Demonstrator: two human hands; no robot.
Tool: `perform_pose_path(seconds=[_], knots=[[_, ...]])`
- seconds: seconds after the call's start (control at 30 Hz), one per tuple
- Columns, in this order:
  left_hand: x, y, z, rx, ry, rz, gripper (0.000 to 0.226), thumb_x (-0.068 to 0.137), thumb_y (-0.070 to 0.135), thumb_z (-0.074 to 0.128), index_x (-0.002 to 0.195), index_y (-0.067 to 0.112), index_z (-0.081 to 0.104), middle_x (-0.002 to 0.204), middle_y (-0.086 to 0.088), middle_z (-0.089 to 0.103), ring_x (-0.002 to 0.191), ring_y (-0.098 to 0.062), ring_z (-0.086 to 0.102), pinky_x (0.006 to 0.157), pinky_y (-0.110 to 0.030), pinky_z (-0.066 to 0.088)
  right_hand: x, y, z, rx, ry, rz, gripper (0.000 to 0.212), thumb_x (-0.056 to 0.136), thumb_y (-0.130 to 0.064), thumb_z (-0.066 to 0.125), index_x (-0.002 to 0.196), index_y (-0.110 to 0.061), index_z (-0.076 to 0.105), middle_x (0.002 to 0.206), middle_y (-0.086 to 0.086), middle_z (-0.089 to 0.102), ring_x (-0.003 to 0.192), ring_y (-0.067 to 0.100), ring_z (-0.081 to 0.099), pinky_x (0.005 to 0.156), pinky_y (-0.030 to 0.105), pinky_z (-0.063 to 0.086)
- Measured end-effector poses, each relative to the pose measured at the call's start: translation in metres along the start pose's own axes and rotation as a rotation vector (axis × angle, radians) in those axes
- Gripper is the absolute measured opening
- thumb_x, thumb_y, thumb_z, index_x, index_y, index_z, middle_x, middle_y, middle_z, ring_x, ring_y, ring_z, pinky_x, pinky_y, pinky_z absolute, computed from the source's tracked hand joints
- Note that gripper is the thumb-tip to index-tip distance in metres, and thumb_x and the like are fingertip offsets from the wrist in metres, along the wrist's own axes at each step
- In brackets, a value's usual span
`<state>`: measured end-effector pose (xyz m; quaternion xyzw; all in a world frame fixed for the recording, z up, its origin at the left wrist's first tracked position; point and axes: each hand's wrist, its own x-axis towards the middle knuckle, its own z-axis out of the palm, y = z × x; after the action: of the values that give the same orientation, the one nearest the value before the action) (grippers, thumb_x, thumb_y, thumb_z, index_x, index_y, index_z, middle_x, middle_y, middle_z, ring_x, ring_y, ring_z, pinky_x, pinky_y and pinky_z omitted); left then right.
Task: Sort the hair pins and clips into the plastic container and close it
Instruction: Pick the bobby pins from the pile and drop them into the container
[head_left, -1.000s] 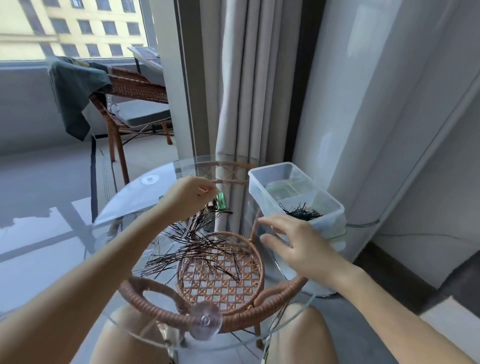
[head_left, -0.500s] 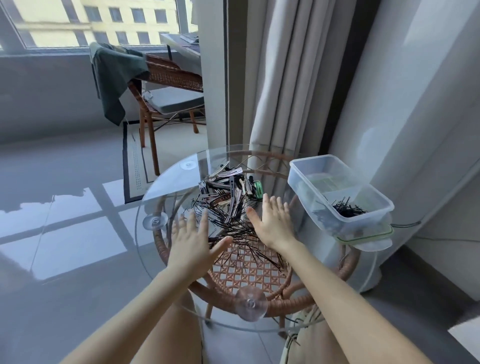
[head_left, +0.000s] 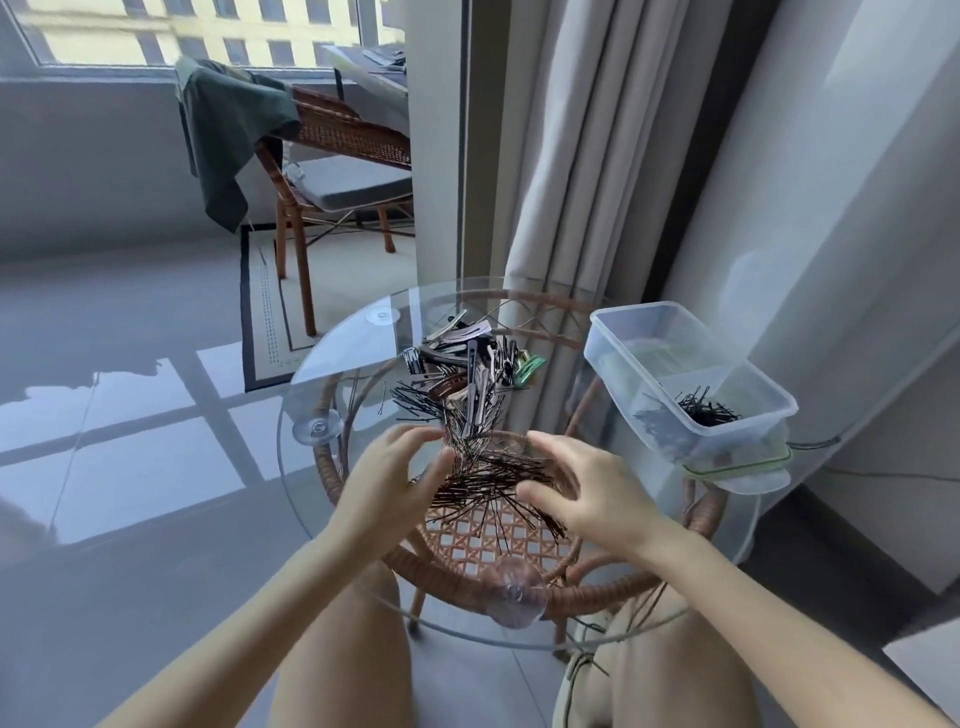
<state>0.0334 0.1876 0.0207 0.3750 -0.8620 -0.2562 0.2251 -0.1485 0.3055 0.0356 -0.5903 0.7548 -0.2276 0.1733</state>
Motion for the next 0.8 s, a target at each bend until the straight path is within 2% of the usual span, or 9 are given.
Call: perform_pose_path(seconds=[0.07,0.13,0.2,0.27,0.33,0.43,0.53,0.7,0.8], knots=[[-0.005,-0.009,-0.013,0.196,-0.111,-0.008,0.083,0.066,0.079,0.042,0.128,0.024,0.05,0.133,0.003,0.049,0.123,-0.014,0.042,0.103,-0.031,0.035,-0.013,0.007,-0.006,-0.334,0.003,0.043,0.1,0.063,-0.078,0.047,0.142,-0.018,0.032,0.138,-0.005,0.045,0.126,0.014,0.04,0.107,0.032,0.033],[-0.01,-0.01,-0.018,0.363,-0.267,-0.014,0.105,0.053,0.088,0.04,0.136,0.024,0.039,0.134,0.003,0.043,0.123,-0.016,0.036,0.105,-0.032,0.033,-0.018,0.011,-0.003,-0.455,-0.056,0.105,0.113,0.054,-0.084,0.046,0.143,-0.016,0.027,0.135,-0.002,0.04,0.124,0.018,0.035,0.107,0.033,0.033],[-0.007,-0.006,-0.014,0.442,-0.354,-0.015,0.099,0.06,0.075,0.058,0.138,0.019,0.036,0.134,0.0,0.039,0.123,-0.018,0.034,0.105,-0.032,0.032,-0.011,0.011,0.003,-0.414,-0.076,0.122,0.111,0.055,-0.08,0.055,0.141,-0.016,0.029,0.13,0.0,0.039,0.122,0.019,0.035,0.104,0.034,0.036],[0.0,0.0,-0.009,0.437,-0.369,-0.002,0.086,0.066,0.061,0.066,0.134,0.015,0.041,0.131,-0.004,0.042,0.12,-0.02,0.038,0.103,-0.031,0.035,0.003,0.009,0.007,-0.364,-0.076,0.094,0.105,0.058,-0.075,0.061,0.139,-0.015,0.033,0.126,0.001,0.042,0.12,0.019,0.039,0.102,0.035,0.039],[0.01,0.006,-0.004,0.424,-0.37,0.002,0.076,0.07,0.054,0.068,0.13,0.012,0.046,0.127,-0.006,0.046,0.116,-0.021,0.044,0.099,-0.031,0.038,0.019,0.007,0.007,-0.32,-0.094,0.052,0.095,0.063,-0.069,0.063,0.138,-0.016,0.037,0.12,0.002,0.045,0.116,0.02,0.043,0.099,0.036,0.041],[0.022,0.012,0.002,0.425,-0.377,-0.007,0.064,0.072,0.046,0.069,0.122,0.009,0.053,0.12,-0.007,0.053,0.107,-0.023,0.052,0.092,-0.031,0.044,0.037,0.002,0.008,-0.259,-0.12,-0.019,0.068,0.077,-0.053,0.063,0.132,-0.016,0.047,0.119,0.004,0.051,0.112,0.021,0.049,0.095,0.034,0.041],[0.027,0.016,0.004,0.427,-0.371,-0.001,0.047,0.075,0.04,0.07,0.108,0.008,0.059,0.107,-0.007,0.06,0.089,-0.021,0.054,0.077,-0.029,0.043,0.046,-0.004,0.011,-0.24,-0.137,-0.102,0.045,0.085,-0.038,0.062,0.121,-0.012,0.056,0.115,0.006,0.058,0.107,0.023,0.054,0.092,0.032,0.041],[0.028,0.019,0.004,0.431,-0.311,0.021,0.026,0.081,0.03,0.066,0.096,0.009,0.063,0.087,-0.002,0.061,0.074,-0.017,0.048,0.066,-0.025,0.038,0.048,-0.007,0.012,-0.342,-0.194,-0.208,0.023,0.093,-0.021,0.052,0.109,-0.007,0.059,0.108,0.01,0.06,0.102,0.026,0.055,0.089,0.034,0.041],[0.03,0.019,0.003,0.414,-0.299,0.015,0.022,0.083,0.027,0.065,0.096,0.009,0.065,0.09,-0.004,0.065,0.074,-0.017,0.05,0.068,-0.025,0.042,0.048,-0.004,0.007,-0.395,-0.173,-0.246,0.019,0.093,-0.018,0.051,0.102,-0.005,0.062,0.103,0.011,0.062,0.098,0.026,0.056,0.086,0.033,0.043]])
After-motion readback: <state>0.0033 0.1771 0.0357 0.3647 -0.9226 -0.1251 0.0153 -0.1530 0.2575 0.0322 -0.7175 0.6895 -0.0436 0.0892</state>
